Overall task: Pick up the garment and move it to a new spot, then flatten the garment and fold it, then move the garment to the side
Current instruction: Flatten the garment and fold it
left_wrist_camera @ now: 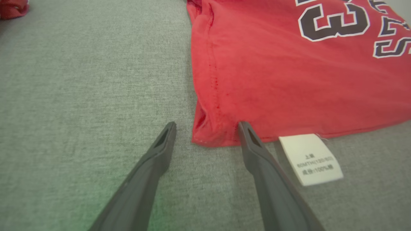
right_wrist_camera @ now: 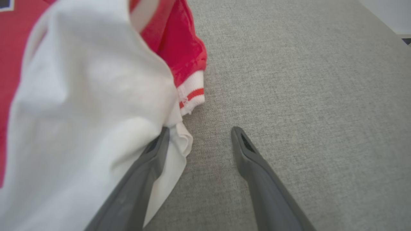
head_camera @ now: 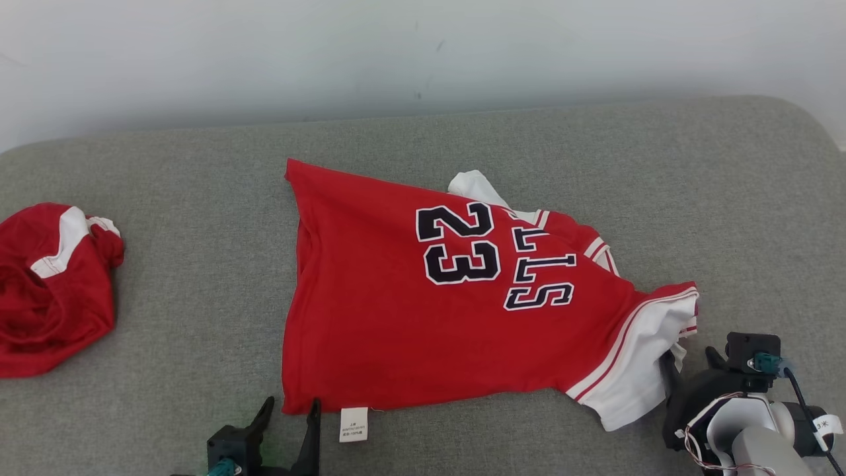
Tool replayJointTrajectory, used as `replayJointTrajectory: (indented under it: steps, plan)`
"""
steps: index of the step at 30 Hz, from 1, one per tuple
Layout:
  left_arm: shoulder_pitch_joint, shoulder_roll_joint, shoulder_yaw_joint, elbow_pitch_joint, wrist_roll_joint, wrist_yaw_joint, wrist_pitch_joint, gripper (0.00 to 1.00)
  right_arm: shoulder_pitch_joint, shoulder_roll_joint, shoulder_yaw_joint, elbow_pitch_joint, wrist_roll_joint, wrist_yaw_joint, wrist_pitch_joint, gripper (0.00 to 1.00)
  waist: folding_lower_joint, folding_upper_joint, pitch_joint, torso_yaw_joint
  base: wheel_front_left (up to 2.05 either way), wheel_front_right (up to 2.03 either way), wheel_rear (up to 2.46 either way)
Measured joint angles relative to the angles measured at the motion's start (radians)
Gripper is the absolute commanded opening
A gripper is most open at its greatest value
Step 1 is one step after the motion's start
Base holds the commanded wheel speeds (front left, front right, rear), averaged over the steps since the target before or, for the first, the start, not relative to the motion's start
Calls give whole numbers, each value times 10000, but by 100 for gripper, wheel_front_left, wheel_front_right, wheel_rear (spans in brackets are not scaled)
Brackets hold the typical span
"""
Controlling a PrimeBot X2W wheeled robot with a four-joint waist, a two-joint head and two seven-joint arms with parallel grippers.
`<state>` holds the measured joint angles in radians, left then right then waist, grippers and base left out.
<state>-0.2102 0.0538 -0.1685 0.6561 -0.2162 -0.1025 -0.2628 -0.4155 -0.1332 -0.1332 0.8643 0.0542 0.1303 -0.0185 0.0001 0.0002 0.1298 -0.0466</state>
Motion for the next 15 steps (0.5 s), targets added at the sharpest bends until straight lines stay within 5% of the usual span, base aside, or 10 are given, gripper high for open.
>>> replayJointTrajectory:
  steps: [9,11,13,15]
  plan:
    - [-14,-17,-194,-232,-138,-31,0,100,-349,-196,410,587,376,0,-50,99,-2,-2,167,104,0,0,0]
    - [-26,-19,-209,-261,-146,-31,0,91,-373,-221,470,646,464,0,-90,53,-2,-2,183,93,0,0,0]
    - [-43,-21,-199,-301,-146,-33,0,56,-399,-230,525,713,520,2,-138,40,-2,-2,180,82,0,0,0]
    - [-50,-25,-167,-376,-150,-31,0,37,-419,-232,571,796,591,4,-163,29,-2,-1,162,72,0,0,0]
